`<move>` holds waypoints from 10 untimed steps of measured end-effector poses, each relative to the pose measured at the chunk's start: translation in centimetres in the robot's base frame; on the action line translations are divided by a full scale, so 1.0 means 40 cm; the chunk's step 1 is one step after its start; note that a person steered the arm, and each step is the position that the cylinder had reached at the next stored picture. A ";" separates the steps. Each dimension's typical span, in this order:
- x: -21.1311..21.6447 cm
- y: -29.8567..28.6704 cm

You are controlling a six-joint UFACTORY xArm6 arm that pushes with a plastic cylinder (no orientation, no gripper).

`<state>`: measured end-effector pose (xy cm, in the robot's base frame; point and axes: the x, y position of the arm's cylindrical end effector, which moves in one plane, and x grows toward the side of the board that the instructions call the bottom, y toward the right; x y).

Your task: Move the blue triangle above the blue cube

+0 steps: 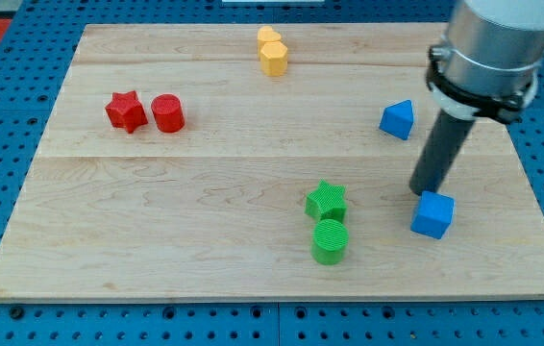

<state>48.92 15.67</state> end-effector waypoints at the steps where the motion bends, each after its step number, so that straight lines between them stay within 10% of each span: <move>1: 0.009 -0.029; 3: 0.107 0.069; 10: -0.215 -0.015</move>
<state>40.34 15.06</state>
